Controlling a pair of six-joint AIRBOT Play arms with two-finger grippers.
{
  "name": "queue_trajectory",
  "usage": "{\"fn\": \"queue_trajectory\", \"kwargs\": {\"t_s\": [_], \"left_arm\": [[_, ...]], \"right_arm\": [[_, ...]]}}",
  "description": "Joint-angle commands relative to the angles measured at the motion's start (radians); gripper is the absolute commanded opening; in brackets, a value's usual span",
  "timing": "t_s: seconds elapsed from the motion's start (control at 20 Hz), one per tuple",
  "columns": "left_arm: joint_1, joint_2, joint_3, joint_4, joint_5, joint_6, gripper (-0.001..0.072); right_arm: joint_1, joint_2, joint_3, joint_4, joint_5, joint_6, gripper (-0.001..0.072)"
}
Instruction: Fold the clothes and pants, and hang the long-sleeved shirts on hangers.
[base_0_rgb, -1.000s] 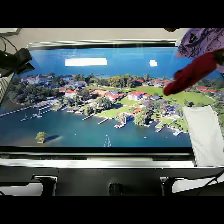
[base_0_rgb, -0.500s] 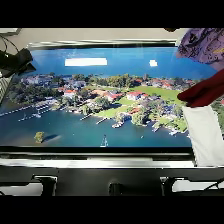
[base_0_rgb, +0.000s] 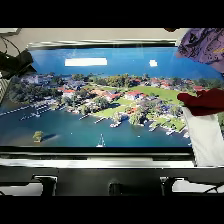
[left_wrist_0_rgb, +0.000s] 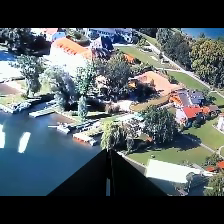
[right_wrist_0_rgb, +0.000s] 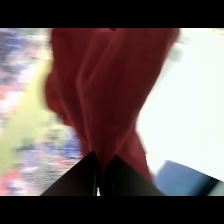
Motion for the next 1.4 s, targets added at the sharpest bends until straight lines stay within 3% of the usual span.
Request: {"fn": "queue_trajectory", "kwargs": {"t_s": [0.0, 0.35, 0.8, 1.35], "left_arm": [[0.0, 0.0, 0.0, 0.0, -0.01, 0.0, 0.0015], [0.0, 0.0, 0.0, 0.0, -0.01, 0.0, 0.0015], [0.0, 0.0, 0.0, 0.0, -0.009, 0.001, 0.0015], [0.0, 0.0, 0.0, 0.0, -0.009, 0.001, 0.0015]], "right_arm": [[0.0, 0.092, -0.17, -0.167, 0.037, -0.03, 0.0023], [0.0, 0.29, -0.591, -0.245, -0.072, -0.011, 0.0023], [0.0, 0.307, -0.782, -0.37, -0.064, -0.039, 0.0024], [0.0, 0.307, -0.996, -0.495, -0.155, -0.045, 0.0025]]}}
